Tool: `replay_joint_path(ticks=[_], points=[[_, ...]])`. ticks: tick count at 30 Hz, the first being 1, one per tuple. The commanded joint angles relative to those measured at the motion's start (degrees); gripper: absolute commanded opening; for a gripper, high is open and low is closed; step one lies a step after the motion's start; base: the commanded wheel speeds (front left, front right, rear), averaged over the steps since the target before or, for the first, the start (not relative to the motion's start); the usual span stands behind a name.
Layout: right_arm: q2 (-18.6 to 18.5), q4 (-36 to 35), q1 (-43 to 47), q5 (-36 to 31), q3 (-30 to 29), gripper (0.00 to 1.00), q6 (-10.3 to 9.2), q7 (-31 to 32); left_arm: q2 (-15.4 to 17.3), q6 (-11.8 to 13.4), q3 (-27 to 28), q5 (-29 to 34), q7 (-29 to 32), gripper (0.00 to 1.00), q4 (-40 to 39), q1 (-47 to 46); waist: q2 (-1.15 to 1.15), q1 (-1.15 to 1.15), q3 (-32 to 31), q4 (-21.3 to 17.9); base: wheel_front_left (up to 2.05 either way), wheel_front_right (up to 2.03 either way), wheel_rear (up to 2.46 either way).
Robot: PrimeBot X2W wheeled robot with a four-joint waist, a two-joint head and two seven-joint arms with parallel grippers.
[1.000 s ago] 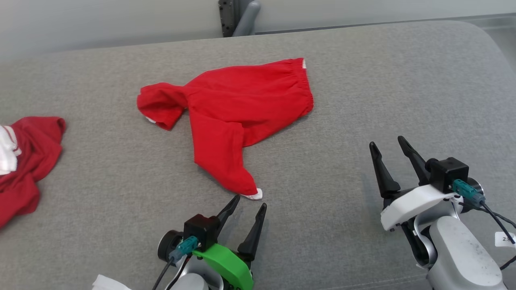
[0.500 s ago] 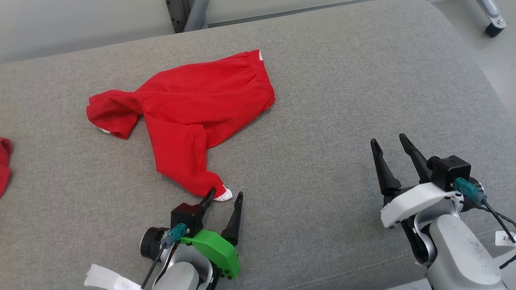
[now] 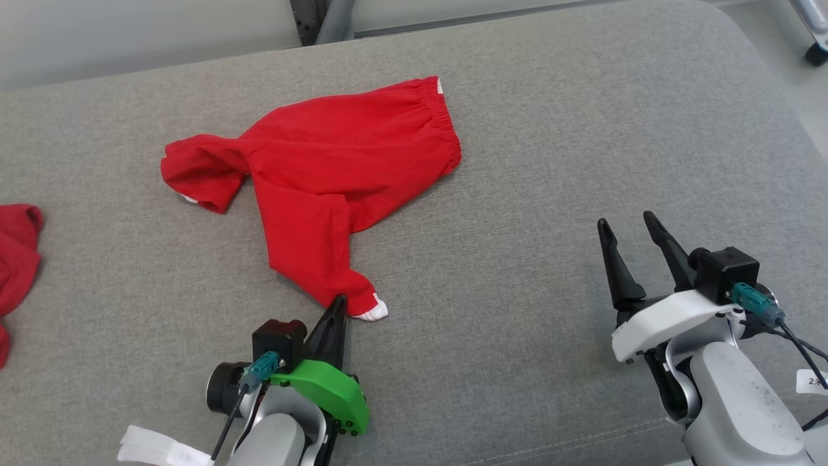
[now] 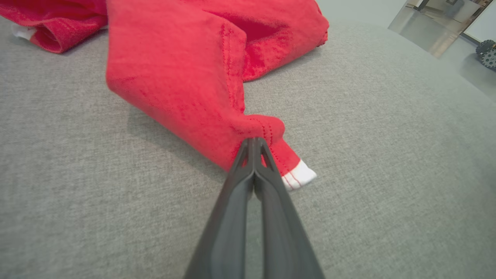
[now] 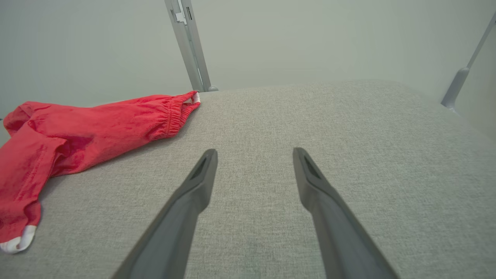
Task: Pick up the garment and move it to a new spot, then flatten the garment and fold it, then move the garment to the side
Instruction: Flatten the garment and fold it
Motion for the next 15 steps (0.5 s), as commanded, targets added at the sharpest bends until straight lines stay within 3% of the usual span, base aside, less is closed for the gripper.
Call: replay_joint_path(ticks=[1, 8, 9, 10, 11, 15], points=[[0.07, 0.23, 0.68, 0.20, -0.06, 1.00, -0.06, -0.16, 0.29, -0.40, 0.41, 0.59, -0.04, 0.00, -0.24, 0.41, 0.00, 0.00, -0.75, 1.49, 0.00, 0.00, 0.00], [0.97, 0.76, 0.14, 0.17, 1.16, 1.00, -0.06, -0.15, 0.27, -1.68, 0.14, 2.23, -0.03, 0.00, -2.10, 1.18, 0.00, 0.00, -1.04, 2.77, 0.00, 0.00, 0.00], [0.94, 0.91, -0.03, 0.13, 1.29, 1.00, -0.06, -0.15, 0.26, -1.85, -0.25, 2.41, -0.04, 0.28, -2.18, 1.22, 0.00, 0.00, -1.01, 2.73, 0.00, 0.00, 0.00], [0.95, 1.01, -0.24, 0.26, 1.48, 1.00, -0.06, -0.16, 0.27, -1.97, -0.77, 2.68, -0.04, 0.91, -2.13, 1.11, 0.00, 0.00, -0.93, 2.62, 0.00, 0.00, 0.00], [1.03, 1.05, -0.44, 0.44, 1.75, 1.00, -0.06, -0.16, 0.26, -2.16, -1.31, 3.18, -0.04, 1.00, -2.22, 0.76, 0.00, 0.00, -0.84, 2.39, 0.00, 0.00, 0.00], [0.63, 1.59, -0.62, 0.82, 1.76, 1.00, -0.06, -0.16, 0.29, -3.00, -4.06, 4.55, -0.04, 1.00, -2.16, -0.28, 0.00, 0.00, -0.33, 1.01, 0.00, 0.00, 0.00]])
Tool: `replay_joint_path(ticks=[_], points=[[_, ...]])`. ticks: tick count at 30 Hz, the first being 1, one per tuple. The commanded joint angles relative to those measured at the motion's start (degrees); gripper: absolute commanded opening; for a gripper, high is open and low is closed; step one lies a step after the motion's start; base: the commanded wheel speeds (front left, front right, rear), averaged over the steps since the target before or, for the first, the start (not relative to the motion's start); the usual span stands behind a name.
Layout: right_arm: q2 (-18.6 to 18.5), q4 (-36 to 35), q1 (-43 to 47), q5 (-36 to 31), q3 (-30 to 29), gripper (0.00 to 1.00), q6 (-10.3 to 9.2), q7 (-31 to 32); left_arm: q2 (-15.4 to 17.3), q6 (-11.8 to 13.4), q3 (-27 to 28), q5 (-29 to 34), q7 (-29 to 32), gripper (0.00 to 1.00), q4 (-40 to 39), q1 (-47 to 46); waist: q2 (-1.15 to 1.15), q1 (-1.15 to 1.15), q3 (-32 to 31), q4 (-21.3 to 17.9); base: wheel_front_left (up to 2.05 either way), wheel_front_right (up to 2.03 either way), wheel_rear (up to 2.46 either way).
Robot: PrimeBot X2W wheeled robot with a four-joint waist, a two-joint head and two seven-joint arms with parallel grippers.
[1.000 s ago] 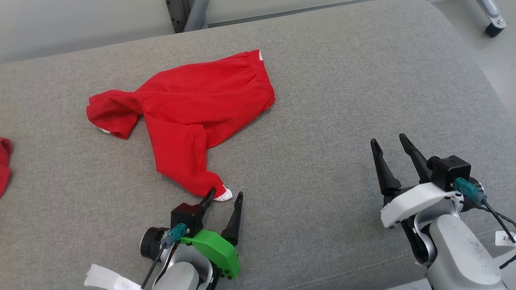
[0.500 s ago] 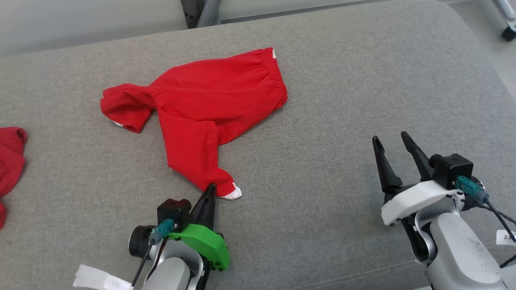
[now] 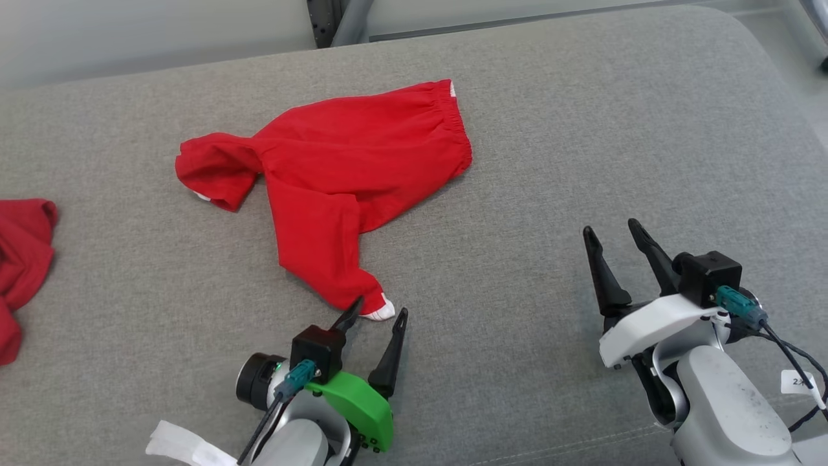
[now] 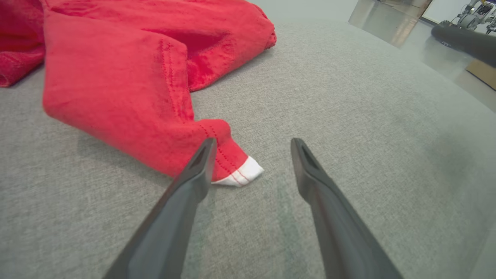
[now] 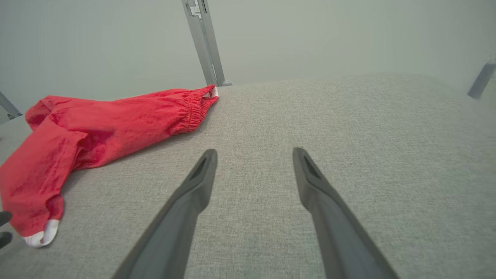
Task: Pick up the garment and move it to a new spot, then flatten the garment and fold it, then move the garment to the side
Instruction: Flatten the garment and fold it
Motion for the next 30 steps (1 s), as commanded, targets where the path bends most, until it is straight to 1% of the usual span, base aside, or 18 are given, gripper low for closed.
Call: replay_joint_path(ticks=[1, 7, 8, 9, 10, 11, 12, 13, 16, 20, 22, 26, 30], points=[[-0.21, 0.19, -0.33, 0.02, -0.09, 1.00, -0.06, -0.15, 0.36, 0.27, 0.02, 0.40, -0.04, 1.00, 0.23, -0.89, 0.00, 0.00, 0.47, -0.92, 0.00, 0.00, 0.00], [-0.78, 0.78, -0.53, 0.43, -0.84, 1.00, -0.06, -0.14, 0.37, 1.93, -1.27, 0.35, -0.04, 1.00, 3.64, -2.11, 0.00, 0.00, 1.69, -3.45, 0.00, 0.00, 0.00], [-0.85, 0.75, -0.52, 0.44, -0.95, 1.00, -0.06, -0.15, 0.36, 2.06, -1.41, -0.27, -0.03, 0.85, 4.79, -2.08, 0.00, 0.00, 1.80, -3.68, 0.00, 0.00, 0.00], [-0.87, 0.78, -0.44, 0.51, -1.12, 1.00, -0.06, -0.14, 0.34, 2.16, -1.58, -0.69, -0.02, 0.34, 5.86, -2.19, 0.00, 0.00, 1.91, -3.86, 0.00, 0.00, 0.00], [-0.88, 0.71, -0.41, 0.55, -1.17, 1.00, -0.06, -0.15, 0.35, 2.35, -1.73, -0.93, 0.03, 0.18, 6.79, -2.62, 0.00, 0.00, 2.06, -3.98, 0.00, 0.00, 0.00], [-0.89, 0.69, -0.41, 0.52, -1.24, 1.00, -0.06, -0.14, 0.35, 2.57, -1.73, -1.16, 0.05, 0.15, 7.72, -2.89, 0.00, 0.00, 2.16, -4.04, 0.00, 0.00, 0.00], [-0.89, 0.66, -0.36, 0.47, -1.36, 1.00, -0.06, -0.15, 0.37, 2.81, -1.66, -1.56, 0.08, 0.06, 8.49, -2.89, 0.00, 0.00, 2.25, -4.04, 0.00, 0.00, 0.00], [-0.88, 0.61, -0.33, 0.41, -1.50, 1.00, -0.06, -0.15, 0.37, 3.08, -1.55, -1.79, 0.08, 0.00, 8.83, -3.15, 0.00, 0.00, 2.36, -3.96, 0.00, 0.00, 0.00], [-0.79, 0.57, -0.56, 0.17, -1.84, 1.00, -0.06, -0.14, 0.26, 3.45, -0.66, -2.32, 0.08, 0.00, 7.79, -3.85, 0.00, 0.00, 2.52, -3.23, 0.00, 0.00, 0.00], [-0.72, 0.39, -0.54, 0.25, -2.26, 1.00, -0.06, -0.14, 0.34, 3.30, 2.47, -1.57, -0.03, 0.00, 1.62, -3.52, 0.00, 0.00, 2.13, -1.03, 0.00, 0.00, 0.00], [-0.61, 0.60, 0.04, 0.46, -2.47, 1.00, -0.06, -0.15, 0.33, 3.13, 5.22, -1.73, -0.04, 0.00, -4.23, -2.75, 0.00, 0.00, 1.52, 0.59, 0.00, 0.00, 0.00], [-0.24, 1.27, 1.36, 0.68, -2.89, 1.00, -0.06, -0.14, 0.34, 4.21, 12.31, -3.33, -0.02, 0.00, -16.81, 0.05, 0.00, 0.00, -0.33, 4.41, 0.00, 0.00, 0.00], [0.45, 1.93, 1.62, 0.60, -2.60, 1.00, -0.06, -0.14, 0.31, 5.49, 19.12, -6.63, -0.03, 0.00, -25.25, 2.88, 0.00, 0.00, -1.81, 7.43, 0.00, 0.00, 0.00]])
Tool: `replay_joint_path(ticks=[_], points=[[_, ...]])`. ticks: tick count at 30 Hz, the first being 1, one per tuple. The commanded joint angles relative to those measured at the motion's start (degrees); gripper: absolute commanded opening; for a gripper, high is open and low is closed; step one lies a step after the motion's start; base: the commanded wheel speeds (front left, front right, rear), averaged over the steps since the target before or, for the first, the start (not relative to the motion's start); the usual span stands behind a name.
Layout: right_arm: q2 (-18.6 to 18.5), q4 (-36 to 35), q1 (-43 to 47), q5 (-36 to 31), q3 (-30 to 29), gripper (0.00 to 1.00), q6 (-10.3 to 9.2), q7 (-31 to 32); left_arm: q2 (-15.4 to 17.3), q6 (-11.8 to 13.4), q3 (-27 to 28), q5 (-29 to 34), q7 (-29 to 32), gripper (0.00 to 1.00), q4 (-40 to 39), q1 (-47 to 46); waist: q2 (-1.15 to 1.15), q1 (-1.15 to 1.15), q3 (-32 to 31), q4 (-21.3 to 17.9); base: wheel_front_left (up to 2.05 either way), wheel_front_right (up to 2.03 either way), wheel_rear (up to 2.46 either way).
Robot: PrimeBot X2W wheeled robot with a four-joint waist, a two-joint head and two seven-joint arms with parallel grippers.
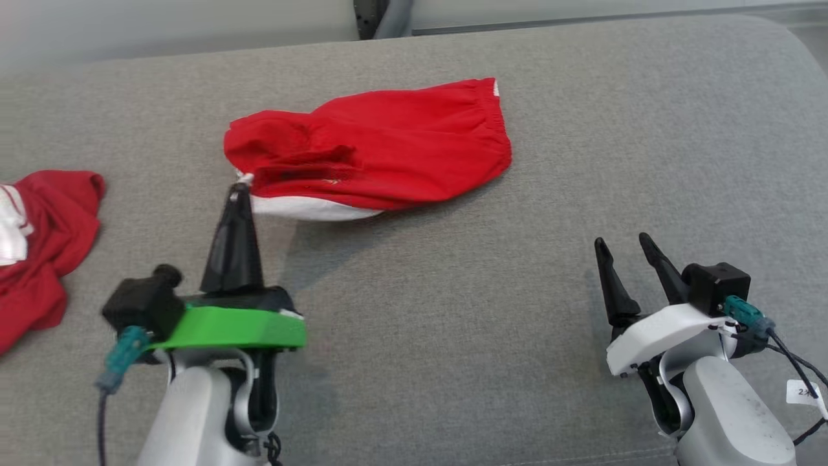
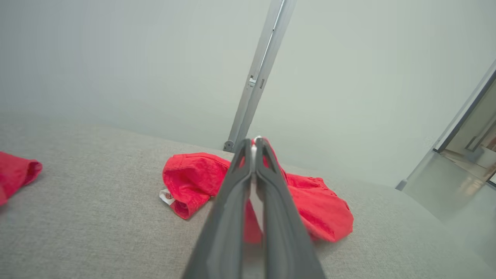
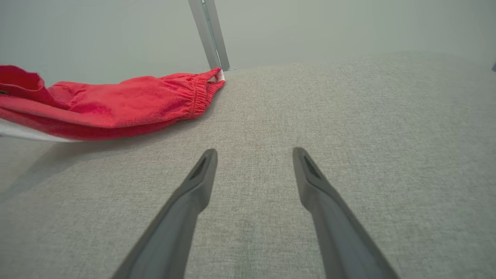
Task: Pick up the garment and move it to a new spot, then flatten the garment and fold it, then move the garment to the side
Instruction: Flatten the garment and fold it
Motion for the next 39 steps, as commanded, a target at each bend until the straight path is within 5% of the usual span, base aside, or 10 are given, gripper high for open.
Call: replay_joint_path(ticks=[1, 4, 5, 6, 7, 8, 17, 32, 39], points=[[0.29, 0.36, 0.52, 0.14, 0.21, 1.00, -0.06, -0.14, 0.26, 1.26, 3.49, -2.18, -0.01, 0.00, -2.37, 2.18, 0.00, 0.00, -2.62, 4.22, 0.00, 0.00, 0.00], [0.69, 0.62, 0.72, 0.01, 0.47, 1.00, -0.06, -0.15, 0.23, 2.02, 6.16, -3.15, 0.00, 0.00, -1.92, 3.80, 0.00, 0.00, -2.83, 5.01, 0.00, 0.00, 0.00], [0.78, 0.81, 0.67, -0.01, 0.86, 1.00, -0.06, -0.15, 0.22, 2.39, 7.44, -3.92, 0.00, 0.16, -0.86, 4.52, 0.00, 0.00, -2.81, 5.15, 0.00, 0.00, 0.00], [0.79, 0.97, 0.58, 0.03, 1.10, 1.00, -0.06, -0.14, 0.23, 2.53, 8.72, -4.05, -0.01, 0.44, 0.22, 4.80, 0.00, 0.00, -2.75, 5.24, 0.00, 0.00, 0.00], [0.72, 1.11, 0.44, 0.13, 1.30, 1.00, -0.06, -0.14, 0.23, 2.68, 9.61, -3.85, -0.02, 0.85, 2.10, 5.26, 0.00, 0.00, -2.63, 5.24, 0.00, 0.00, 0.00], [0.62, 1.31, 0.31, 0.25, 1.63, 1.00, -0.06, -0.14, 0.18, 2.63, 9.68, -4.02, 0.01, 1.00, 5.20, 6.13, 0.00, 0.00, -2.48, 5.13, 0.00, 0.00, 0.00], [-1.40, 1.35, -1.36, 1.52, 5.15, 1.00, -0.06, -0.14, 0.24, 3.02, 12.87, -3.70, -0.02, 1.00, 14.48, 7.18, 0.00, 0.00, -1.63, 5.29, 0.00, 0.00, 0.00], [-6.15, 10.73, -11.89, 9.49, 13.42, 1.00, -0.06, -0.15, 0.24, 1.69, 2.49, -3.68, -0.02, 1.00, 10.20, 5.85, 0.00, 0.00, 4.83, 18.97, 0.00, 0.00, 0.00], [-7.60, 12.89, -14.02, 11.39, 14.49, 1.00, -0.06, -0.15, 0.24, 1.82, 1.50, -3.70, -0.02, 1.00, 8.89, 5.49, 0.00, 0.00, 6.47, 21.13, 0.00, 0.00, 0.00]])
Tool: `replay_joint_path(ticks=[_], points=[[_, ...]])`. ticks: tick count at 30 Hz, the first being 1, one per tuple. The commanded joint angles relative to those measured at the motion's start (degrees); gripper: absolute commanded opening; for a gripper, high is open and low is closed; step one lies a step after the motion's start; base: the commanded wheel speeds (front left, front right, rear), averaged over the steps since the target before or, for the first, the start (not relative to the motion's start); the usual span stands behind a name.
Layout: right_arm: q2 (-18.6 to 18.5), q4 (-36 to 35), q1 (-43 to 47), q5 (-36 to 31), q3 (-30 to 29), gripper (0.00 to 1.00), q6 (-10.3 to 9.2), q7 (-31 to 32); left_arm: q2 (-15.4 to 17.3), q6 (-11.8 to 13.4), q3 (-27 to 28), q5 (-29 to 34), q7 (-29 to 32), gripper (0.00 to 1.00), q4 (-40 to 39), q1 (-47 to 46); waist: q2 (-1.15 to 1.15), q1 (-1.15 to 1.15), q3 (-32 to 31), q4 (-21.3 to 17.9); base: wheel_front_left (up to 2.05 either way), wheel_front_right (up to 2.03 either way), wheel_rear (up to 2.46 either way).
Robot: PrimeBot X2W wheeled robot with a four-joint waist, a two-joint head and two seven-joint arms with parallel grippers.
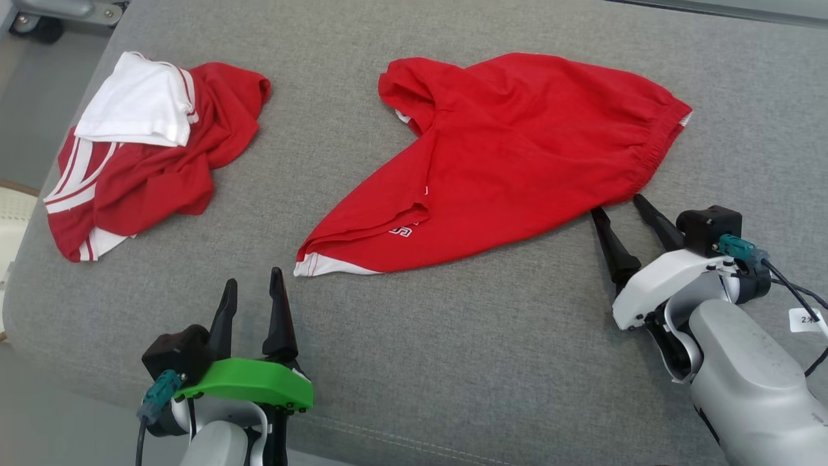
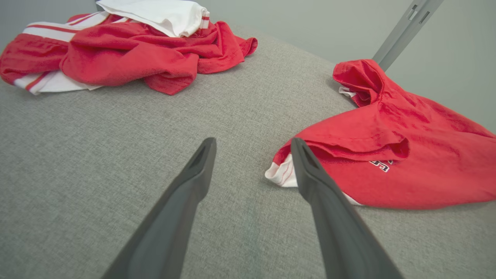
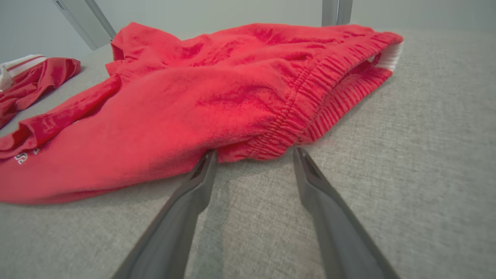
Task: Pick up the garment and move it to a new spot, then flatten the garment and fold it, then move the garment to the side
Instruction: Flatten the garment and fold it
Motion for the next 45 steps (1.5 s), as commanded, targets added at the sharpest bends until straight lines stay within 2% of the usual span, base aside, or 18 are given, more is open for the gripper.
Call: replay_joint_path(ticks=[1, 5, 6, 7, 8, 9, 10, 21, 26, 34, 37, 40, 45], points=[[-0.60, 0.49, -0.80, 0.45, -0.03, 1.00, -0.06, -0.16, 0.22, 0.10, -0.05, -0.17, -0.02, 1.00, -0.31, -0.79, 0.00, 0.00, 1.74, 1.73, 0.00, 0.00, 0.00], [-0.80, 1.21, -0.88, -0.07, 0.04, 1.00, -0.06, -0.03, 0.22, 0.18, -0.14, -0.14, -0.02, 1.00, -0.52, -0.93, 0.00, 0.00, 2.33, 2.08, 0.00, 0.00, 0.00], [-0.83, 1.06, -0.90, -0.15, 0.19, 0.94, -0.05, -0.03, 0.22, 0.21, -0.10, -0.17, -0.02, 1.00, -0.57, -0.87, 0.00, 0.00, 2.44, 2.06, 0.00, 0.00, 0.00], [-0.83, 1.06, -0.90, -0.15, 0.19, 0.94, -0.05, -0.03, 0.22, 0.21, -0.10, -0.17, -0.02, 1.00, -0.57, -0.87, 0.00, 0.00, 2.44, 2.06, 0.00, 0.00, 0.00], [-0.85, 0.77, -0.89, -0.18, 0.25, 0.67, -0.05, -0.02, 0.22, 0.16, 0.00, -0.19, -0.02, 1.00, -0.59, -0.72, 0.00, 0.00, 2.56, 1.99, 0.00, 0.00, 0.00], [-0.90, 0.12, -0.94, -0.44, 0.43, 0.25, -0.05, -0.02, 0.22, 0.08, 0.13, -0.20, -0.02, 1.00, -0.61, -0.61, 0.00, 0.00, 2.69, 1.84, 0.00, 0.00, 0.00], [-1.02, -0.61, -0.98, -0.71, 0.65, 0.00, -0.05, -0.03, 0.22, -0.05, 0.14, 0.05, -0.02, 1.00, -0.65, -0.55, 0.00, 0.00, 2.79, 1.64, 0.00, 0.00, 0.00], [-2.16, -10.12, 3.14, 0.17, 1.64, 0.00, -0.05, -0.09, 0.23, -0.66, 0.82, 1.27, -0.02, 1.00, 0.38, 0.32, 0.00, 0.00, 0.53, -3.05, 0.00, 0.00, 0.00], [-3.10, -16.42, 5.79, 1.41, 4.15, 0.00, -0.05, -0.10, 0.24, -1.25, 1.30, 2.46, -0.02, 1.00, 1.33, 1.13, 0.00, 0.00, -2.00, -5.77, 0.00, 0.00, 0.00], [-7.04, -28.45, 9.55, 9.16, 8.31, 0.00, -0.05, -0.10, 0.24, -2.52, 1.91, 4.05, -0.02, 1.00, 3.17, 3.72, 0.00, 0.00, -6.20, -9.91, 0.00, 0.00, 0.00], [-10.11, -31.76, 9.95, 13.72, 10.42, 0.00, -0.05, -0.10, 0.23, -2.74, 1.15, 3.86, -0.02, 1.00, 3.54, 4.34, 0.00, 0.00, -6.47, -10.12, 0.00, 0.00, 0.00], [-12.93, -32.00, 6.91, 16.93, 12.00, 0.00, -0.04, 0.22, 0.25, -2.97, -0.42, 3.57, -0.02, 1.00, 3.61, 3.60, 0.00, 0.00, -5.46, -9.04, 0.00, 0.00, 0.00], [-13.94, -24.86, -0.06, 19.26, 12.40, 0.00, -0.04, 2.87, 0.22, -2.87, -5.00, 2.40, -0.02, 1.00, 3.09, 1.30, 0.00, 0.00, -2.30, -3.82, 0.00, 0.00, 0.00]])
